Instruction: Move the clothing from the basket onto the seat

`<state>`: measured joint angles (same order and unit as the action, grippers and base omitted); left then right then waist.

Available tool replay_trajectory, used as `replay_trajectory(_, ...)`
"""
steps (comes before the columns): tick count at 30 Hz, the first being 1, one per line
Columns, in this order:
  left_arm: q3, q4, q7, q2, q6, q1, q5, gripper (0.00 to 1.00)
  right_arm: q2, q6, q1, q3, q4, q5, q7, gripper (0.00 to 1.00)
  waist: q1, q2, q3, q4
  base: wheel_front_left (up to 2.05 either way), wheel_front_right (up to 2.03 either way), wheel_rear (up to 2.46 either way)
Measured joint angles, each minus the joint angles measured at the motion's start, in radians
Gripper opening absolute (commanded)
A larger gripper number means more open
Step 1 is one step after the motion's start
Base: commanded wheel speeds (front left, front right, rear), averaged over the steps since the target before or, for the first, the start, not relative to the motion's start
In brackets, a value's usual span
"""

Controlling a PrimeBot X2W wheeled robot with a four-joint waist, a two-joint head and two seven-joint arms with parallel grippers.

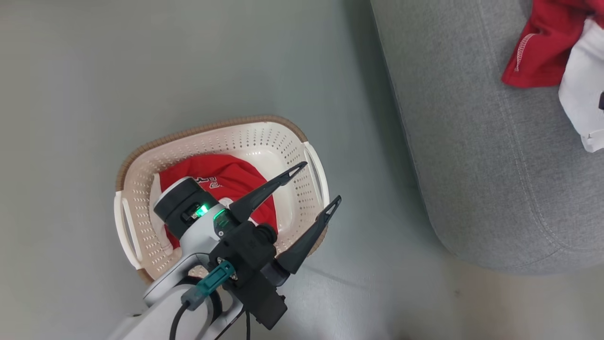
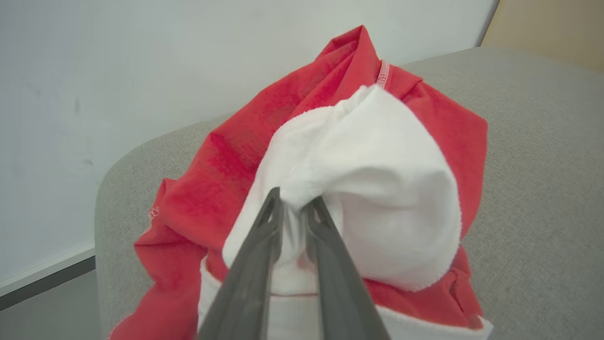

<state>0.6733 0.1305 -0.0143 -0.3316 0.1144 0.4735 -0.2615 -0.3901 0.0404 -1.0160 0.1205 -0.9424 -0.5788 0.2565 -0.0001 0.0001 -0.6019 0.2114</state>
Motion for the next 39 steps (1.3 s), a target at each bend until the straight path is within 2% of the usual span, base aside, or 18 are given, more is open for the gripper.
replay_trajectory(2,0.002,-0.025,0.017,0.018,0.000,0.000,-0.001,1.00,0.003,-0.016,0.001,0.012,0.001,0.018,0.000,1.00,0.0000,0.0000,0.026,-0.004,0.00,0.00,0.00)
replay_trajectory(6,0.001,-0.054,0.035,0.028,-0.002,-0.002,-0.012,1.00,0.021,-0.026,0.031,0.026,0.020,0.029,0.000,1.00,0.0000,-0.0001,0.057,-0.008,0.00,0.00,0.00)
replay_trajectory(13,-0.016,-0.109,0.072,0.051,-0.027,-0.024,-0.041,1.00,0.062,-0.058,0.133,0.058,0.061,0.063,0.000,1.00,-0.0001,-0.0001,0.126,-0.016,0.00,0.00,0.00)
replay_trajectory(26,-0.083,-0.199,0.124,0.075,-0.097,-0.104,-0.095,1.00,0.126,-0.076,0.329,0.115,0.238,0.129,0.000,1.00,-0.0001,-0.0002,0.267,-0.054,0.00,0.00,0.00)
replay_trajectory(39,-0.191,-0.248,0.168,0.071,-0.181,-0.203,-0.155,1.00,0.179,-0.065,0.552,0.162,0.451,0.169,0.000,1.00,-0.0001,-0.0002,0.404,-0.126,0.00,0.00,0.00)
